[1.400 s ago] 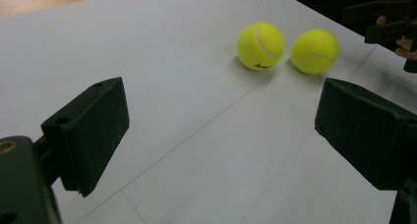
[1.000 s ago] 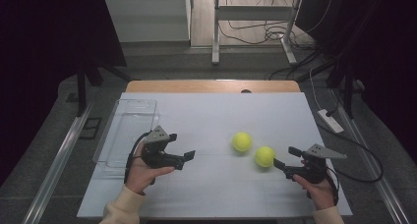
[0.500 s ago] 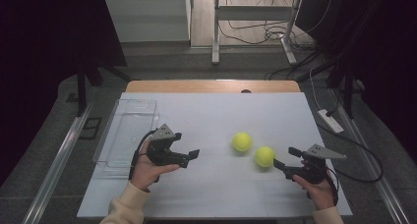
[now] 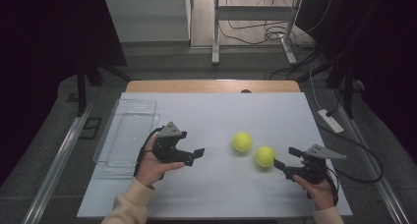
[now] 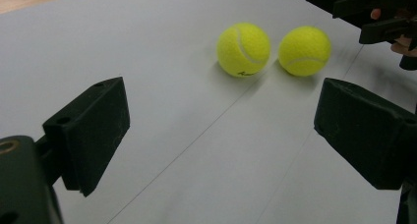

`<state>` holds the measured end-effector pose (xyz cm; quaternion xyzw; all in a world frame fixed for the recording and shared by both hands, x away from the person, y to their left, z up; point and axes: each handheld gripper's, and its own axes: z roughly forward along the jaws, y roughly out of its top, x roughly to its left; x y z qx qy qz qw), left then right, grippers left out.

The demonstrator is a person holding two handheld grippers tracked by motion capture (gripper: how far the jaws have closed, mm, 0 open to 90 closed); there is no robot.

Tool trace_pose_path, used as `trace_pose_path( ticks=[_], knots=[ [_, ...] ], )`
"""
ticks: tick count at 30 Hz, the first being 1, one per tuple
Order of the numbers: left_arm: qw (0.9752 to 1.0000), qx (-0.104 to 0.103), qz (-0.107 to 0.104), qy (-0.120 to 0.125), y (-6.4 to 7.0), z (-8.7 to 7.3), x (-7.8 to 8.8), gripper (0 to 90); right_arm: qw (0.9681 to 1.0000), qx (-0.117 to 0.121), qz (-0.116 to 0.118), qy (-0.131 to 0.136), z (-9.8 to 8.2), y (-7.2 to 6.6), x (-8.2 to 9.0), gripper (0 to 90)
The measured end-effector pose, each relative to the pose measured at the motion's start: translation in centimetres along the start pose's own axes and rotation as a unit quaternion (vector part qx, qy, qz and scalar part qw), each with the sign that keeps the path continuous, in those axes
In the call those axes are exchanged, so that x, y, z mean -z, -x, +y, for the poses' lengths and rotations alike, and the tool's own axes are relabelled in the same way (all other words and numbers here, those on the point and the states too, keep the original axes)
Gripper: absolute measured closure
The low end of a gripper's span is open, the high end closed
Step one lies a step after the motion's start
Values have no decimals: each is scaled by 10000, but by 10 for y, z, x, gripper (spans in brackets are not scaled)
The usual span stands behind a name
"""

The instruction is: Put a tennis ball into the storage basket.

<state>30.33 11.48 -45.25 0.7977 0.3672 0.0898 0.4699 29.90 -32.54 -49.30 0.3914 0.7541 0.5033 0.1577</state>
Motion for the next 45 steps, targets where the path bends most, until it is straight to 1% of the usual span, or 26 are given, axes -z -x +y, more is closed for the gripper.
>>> trace_pose_path(
  ticks=[21,28,35,45],
  knots=[
    [9997,-107,-77,-209,4,14,-18,75,10000,-13,-6,4,0,1,0,141],
    [9996,-137,-87,-244,5,18,-24,75,10000,-16,-4,8,0,0,0,141],
    [9994,-151,-100,-287,5,20,-30,74,10000,-10,-10,2,0,0,0,141],
    [9990,-156,-64,-412,1,20,-39,75,10000,1,-19,-11,0,0,0,141]
  ],
)
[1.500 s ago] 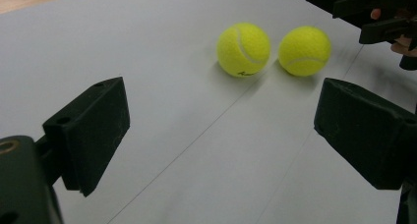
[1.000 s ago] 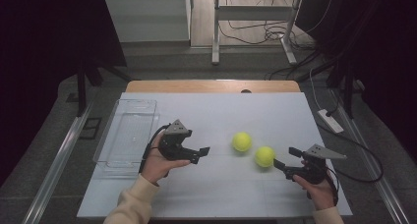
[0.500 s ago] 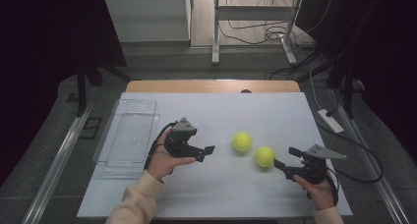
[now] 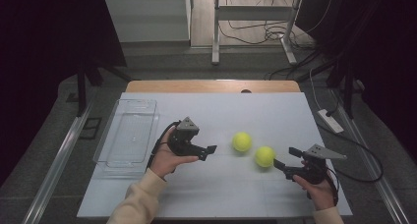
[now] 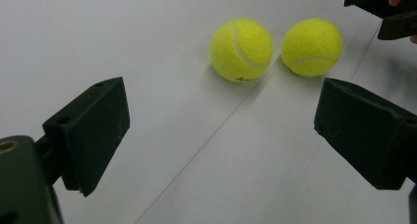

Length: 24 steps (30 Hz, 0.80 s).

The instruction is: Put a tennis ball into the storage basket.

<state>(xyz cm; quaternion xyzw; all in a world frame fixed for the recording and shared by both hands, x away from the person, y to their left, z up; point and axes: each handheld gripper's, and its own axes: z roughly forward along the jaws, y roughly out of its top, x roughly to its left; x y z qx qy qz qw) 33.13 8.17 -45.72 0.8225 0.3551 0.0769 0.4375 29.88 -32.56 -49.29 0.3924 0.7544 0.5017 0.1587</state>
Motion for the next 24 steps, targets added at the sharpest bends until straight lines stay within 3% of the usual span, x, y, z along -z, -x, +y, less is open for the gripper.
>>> trace_pose_path(
  ticks=[24],
  knots=[
    [9998,-118,-83,-155,2,17,-20,76,10000,20,41,-15,0,-3,-2,140]
  ],
)
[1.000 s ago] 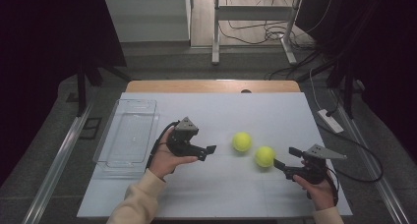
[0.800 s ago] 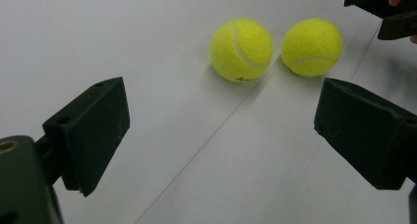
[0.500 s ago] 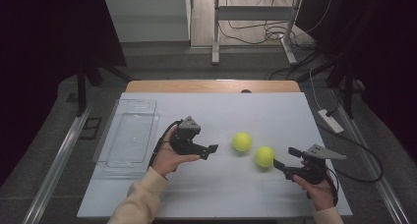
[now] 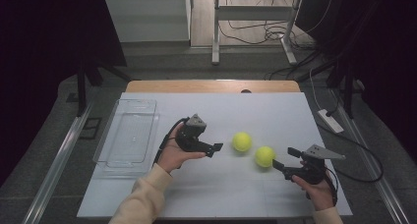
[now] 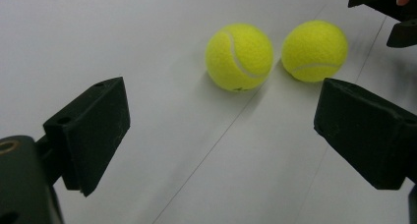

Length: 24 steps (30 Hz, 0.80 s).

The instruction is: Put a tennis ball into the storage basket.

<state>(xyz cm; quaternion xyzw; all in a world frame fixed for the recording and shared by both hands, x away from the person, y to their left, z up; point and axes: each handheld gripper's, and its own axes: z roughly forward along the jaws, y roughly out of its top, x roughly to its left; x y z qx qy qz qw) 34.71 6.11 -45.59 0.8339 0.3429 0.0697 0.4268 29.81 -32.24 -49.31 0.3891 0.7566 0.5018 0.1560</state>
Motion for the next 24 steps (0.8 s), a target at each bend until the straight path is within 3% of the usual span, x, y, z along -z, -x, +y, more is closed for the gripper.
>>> trace_pose_path(
  ticks=[24],
  knots=[
    [9998,-91,-62,-136,3,15,-20,72,10000,11,11,-45,0,0,-1,135]
  ],
)
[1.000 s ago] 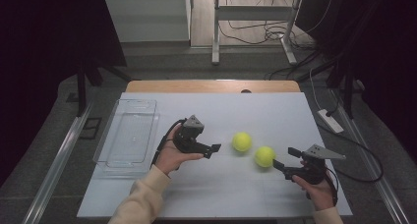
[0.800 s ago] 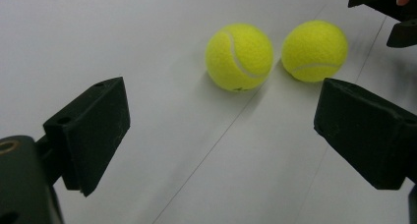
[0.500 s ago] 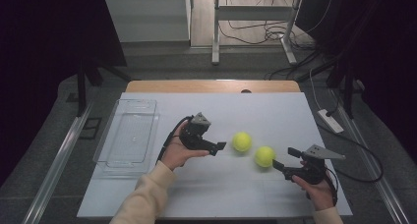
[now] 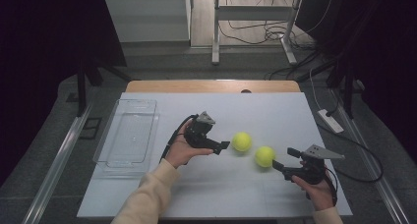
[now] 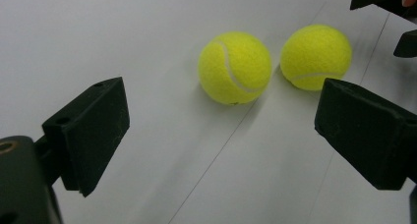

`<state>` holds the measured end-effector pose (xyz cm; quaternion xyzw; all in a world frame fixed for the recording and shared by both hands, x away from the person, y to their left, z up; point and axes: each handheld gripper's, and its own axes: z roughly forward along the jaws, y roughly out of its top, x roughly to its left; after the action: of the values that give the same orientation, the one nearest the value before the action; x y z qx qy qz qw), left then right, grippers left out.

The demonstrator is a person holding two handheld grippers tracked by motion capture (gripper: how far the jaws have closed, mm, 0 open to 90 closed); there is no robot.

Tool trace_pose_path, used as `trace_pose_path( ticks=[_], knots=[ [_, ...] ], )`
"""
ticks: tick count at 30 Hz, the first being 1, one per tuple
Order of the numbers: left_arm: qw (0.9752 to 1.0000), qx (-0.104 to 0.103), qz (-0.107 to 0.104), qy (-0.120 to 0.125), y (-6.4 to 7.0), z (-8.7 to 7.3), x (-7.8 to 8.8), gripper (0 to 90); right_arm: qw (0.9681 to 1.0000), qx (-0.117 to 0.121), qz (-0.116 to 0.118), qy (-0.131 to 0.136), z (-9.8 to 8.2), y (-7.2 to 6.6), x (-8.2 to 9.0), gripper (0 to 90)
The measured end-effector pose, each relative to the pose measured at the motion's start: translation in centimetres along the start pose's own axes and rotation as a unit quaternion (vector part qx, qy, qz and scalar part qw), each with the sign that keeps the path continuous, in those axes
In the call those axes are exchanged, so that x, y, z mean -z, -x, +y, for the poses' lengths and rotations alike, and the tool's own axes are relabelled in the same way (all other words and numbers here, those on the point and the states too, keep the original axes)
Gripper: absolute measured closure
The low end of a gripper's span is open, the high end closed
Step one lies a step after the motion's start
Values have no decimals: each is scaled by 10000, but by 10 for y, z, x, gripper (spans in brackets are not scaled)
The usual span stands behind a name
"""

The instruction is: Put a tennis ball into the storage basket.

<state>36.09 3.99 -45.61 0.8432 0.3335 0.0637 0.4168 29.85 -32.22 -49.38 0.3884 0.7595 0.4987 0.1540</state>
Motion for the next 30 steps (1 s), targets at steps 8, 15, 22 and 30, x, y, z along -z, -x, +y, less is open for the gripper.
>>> trace_pose_path(
  ticks=[8,15,22,30],
  knots=[
    [10000,-16,63,-16,2,7,-6,63,10000,-12,13,-2,0,0,0,134],
    [10000,18,23,-36,2,11,-10,62,10000,-14,22,-15,0,0,0,134],
    [10000,2,25,-36,4,14,-11,63,10000,-14,25,-8,-1,1,0,134],
    [10000,-13,5,-41,3,18,-12,66,10000,-14,10,-15,-1,1,0,135]
  ],
)
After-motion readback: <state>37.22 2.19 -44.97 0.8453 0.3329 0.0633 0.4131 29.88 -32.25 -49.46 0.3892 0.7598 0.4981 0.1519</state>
